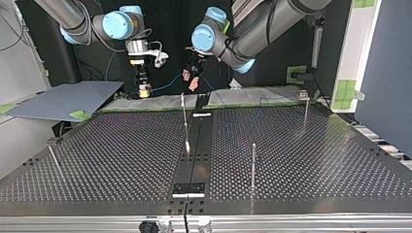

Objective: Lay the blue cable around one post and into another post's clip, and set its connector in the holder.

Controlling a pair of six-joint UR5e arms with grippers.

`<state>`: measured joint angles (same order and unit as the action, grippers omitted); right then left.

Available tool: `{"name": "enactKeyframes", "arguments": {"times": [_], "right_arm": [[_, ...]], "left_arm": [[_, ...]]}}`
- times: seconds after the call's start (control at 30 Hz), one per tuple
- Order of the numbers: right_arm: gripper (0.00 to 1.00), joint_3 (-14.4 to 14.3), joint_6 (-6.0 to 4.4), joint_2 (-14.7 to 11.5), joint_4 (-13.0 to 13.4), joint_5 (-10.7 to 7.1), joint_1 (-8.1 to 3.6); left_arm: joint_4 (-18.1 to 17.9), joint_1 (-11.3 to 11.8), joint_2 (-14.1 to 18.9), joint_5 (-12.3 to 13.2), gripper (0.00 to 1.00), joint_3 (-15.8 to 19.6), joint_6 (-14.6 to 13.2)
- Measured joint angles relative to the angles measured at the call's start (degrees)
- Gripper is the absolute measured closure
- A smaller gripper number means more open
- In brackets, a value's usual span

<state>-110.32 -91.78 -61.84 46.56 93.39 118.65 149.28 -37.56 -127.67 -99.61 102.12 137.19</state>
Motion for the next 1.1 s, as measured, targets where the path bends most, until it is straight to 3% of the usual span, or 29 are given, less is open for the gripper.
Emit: {"name": "enactKeyframes", "arguments": {"times": [0.13, 0.17, 0.2, 0.27, 0.3, 0.33, 0.37, 0.77, 1.1], "right_arm": [[1.00, 0.03, 0.00, 0.00, -0.04, -0.14, 0.01], [1.00, 0.02, 0.00, 0.00, -0.05, -0.18, 0.00], [1.00, 0.02, 0.00, 0.00, -0.03, -0.22, -0.01], [1.00, 0.01, 0.00, 0.00, -0.01, -0.27, -0.09], [1.00, 0.01, 0.00, 0.00, -0.02, -0.28, -0.14], [1.00, 0.01, 0.00, 0.00, -0.03, -0.30, -0.22], [1.00, 0.02, 0.00, 0.00, -0.03, -0.30, -0.28], [1.00, 0.00, -0.14, 0.30, 1.04, -0.31, -0.73], [1.00, 0.28, -1.32, 4.03, 5.36, -0.30, -1.79]], "left_arm": [[-2.14, 0.18, -1.88, -0.22, 0.00, -1.00, 0.56], [-2.62, 0.18, -2.11, -0.42, 0.10, -1.06, 0.58], [-3.10, 0.16, -2.27, -0.70, 0.10, -1.09, 0.56], [-4.27, 0.12, -2.48, -1.56, 0.49, -1.13, 0.34], [-4.74, 0.09, -2.53, -2.00, 0.49, -1.13, 0.13], [-5.39, 0.06, -2.56, -2.57, 0.82, -1.14, -0.22], [-5.84, 0.03, -2.58, -2.98, 0.91, -1.14, -0.52], [-11.65, -0.78, -2.61, -8.47, 0.91, -1.09, -6.05], [-16.90, -0.62, -4.30, -8.39, 0.91, -0.33, -11.29]]}}
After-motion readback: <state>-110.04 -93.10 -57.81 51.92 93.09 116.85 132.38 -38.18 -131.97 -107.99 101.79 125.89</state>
